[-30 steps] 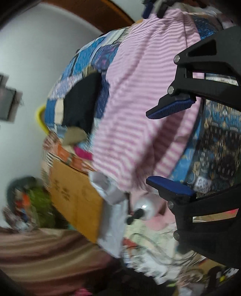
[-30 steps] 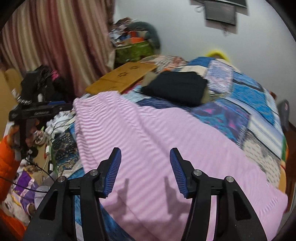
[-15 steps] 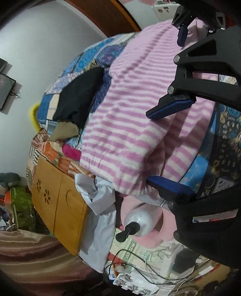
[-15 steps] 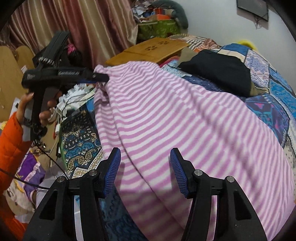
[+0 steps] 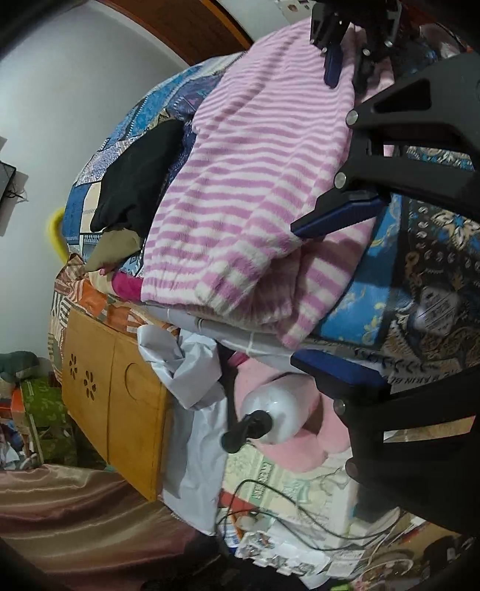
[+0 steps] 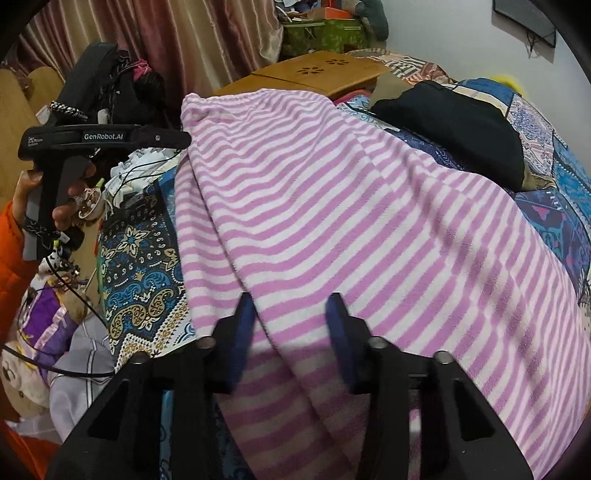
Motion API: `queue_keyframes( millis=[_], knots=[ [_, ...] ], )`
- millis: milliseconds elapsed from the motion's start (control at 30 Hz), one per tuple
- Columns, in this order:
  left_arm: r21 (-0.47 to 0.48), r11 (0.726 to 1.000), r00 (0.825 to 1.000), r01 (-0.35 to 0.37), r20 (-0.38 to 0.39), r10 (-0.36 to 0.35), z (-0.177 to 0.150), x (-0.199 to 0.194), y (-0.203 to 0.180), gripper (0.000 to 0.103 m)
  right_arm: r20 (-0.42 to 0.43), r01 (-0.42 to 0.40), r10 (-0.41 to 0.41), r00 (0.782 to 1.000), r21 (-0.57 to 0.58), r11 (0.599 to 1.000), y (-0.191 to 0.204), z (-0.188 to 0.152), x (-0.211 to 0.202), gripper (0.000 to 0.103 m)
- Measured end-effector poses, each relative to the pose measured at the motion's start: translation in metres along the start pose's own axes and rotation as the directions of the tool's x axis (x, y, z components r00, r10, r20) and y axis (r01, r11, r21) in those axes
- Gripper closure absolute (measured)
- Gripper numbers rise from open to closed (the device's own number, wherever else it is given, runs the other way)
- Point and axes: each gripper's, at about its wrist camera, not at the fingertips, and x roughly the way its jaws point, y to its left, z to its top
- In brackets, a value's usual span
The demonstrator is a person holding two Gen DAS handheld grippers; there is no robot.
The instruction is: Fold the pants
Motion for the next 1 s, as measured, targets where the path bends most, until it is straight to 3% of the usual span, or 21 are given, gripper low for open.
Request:
queue_keyframes(
  millis=[67, 133, 300, 500, 767, 800, 833, 900, 1000],
  knots=[
    [0.024, 1.0, 1.0, -0.01, -0.005, 0.01, 0.002, 0.003, -0.001, 0.041, 0.004, -0.008, 0.007, 1.0, 0.02, 1.0, -0.005, 0.002, -0.001, 0.088],
    [0.048, 0.999, 1.0, -0.001, -0.004, 0.001, 0.002, 0.002, -0.002, 0.042, 0.016, -0.02, 0.019, 1.0, 0.049, 0.999, -0.009, 0.001, -0.003, 0.093],
    [0.079, 0.997, 1.0, 0.011, 0.01, -0.012, -0.002, -0.006, 0.0, 0.042, 0.049, -0.044, 0.039, 0.998, 0.105, 0.994, -0.016, 0.001, -0.006, 0.095],
    [0.126, 0.992, 1.0, -0.018, 0.002, 0.018, -0.009, 0.0, -0.004, 0.053, 0.089, -0.067, 0.054, 0.995, 0.155, 0.986, -0.023, 0.001, -0.012, 0.096],
    [0.112, 0.992, 0.997, -0.052, 0.069, 0.045, 0.013, 0.005, -0.005, 0.053, 0.125, -0.095, 0.075, 0.989, 0.162, 0.982, -0.022, 0.002, -0.024, 0.098],
    [0.119, 0.992, 0.997, -0.052, 0.063, 0.045, 0.014, 0.009, -0.006, 0.057, 0.124, -0.1, 0.081, 0.989, 0.159, 0.982, -0.022, 0.002, -0.024, 0.098],
    [0.124, 0.991, 0.998, -0.042, 0.052, 0.036, 0.016, 0.014, -0.006, 0.074, 0.124, -0.107, 0.088, 0.988, 0.159, 0.981, -0.021, 0.001, -0.025, 0.098],
    [0.123, 0.992, 0.999, -0.022, 0.041, 0.017, 0.021, 0.017, -0.007, 0.077, 0.122, -0.115, 0.096, 0.988, 0.155, 0.981, -0.02, -0.001, -0.026, 0.098],
    [0.139, 0.99, 0.996, -0.025, 0.09, 0.013, 0.026, 0.003, -0.009, 0.082, 0.116, -0.123, 0.107, 0.987, 0.145, 0.982, -0.014, -0.003, -0.027, 0.098]
  ],
)
